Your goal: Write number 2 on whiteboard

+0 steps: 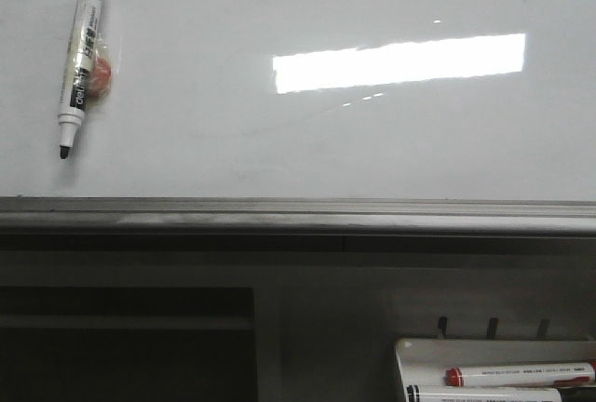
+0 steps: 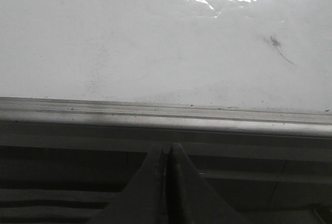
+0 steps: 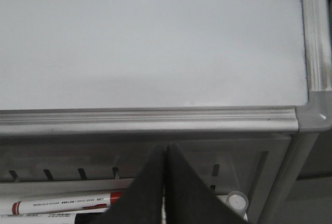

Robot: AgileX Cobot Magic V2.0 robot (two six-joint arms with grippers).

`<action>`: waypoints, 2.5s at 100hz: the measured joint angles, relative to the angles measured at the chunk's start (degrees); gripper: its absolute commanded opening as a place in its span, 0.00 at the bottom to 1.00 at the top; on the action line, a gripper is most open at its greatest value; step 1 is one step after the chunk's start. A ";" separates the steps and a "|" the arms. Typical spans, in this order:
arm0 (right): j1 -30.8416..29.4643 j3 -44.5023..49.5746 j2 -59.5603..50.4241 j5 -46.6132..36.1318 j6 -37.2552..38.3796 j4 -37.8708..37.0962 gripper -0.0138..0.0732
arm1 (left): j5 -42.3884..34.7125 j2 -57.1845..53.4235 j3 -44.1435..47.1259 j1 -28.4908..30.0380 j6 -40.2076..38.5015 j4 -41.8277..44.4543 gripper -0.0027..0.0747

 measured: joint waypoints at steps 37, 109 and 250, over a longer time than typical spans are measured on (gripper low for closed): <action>0.00 0.00 0.00 0.00 0.00 0.00 0.08 | 0.00 0.00 0.00 0.00 0.00 0.00 0.01; 0.00 0.00 0.00 -0.98 0.00 0.00 0.08 | 0.00 0.00 0.00 0.00 0.00 0.00 0.01; 0.00 -20.01 24.43 2.69 0.12 7.95 0.08 | 1.84 26.07 -24.09 -1.71 0.00 9.42 0.01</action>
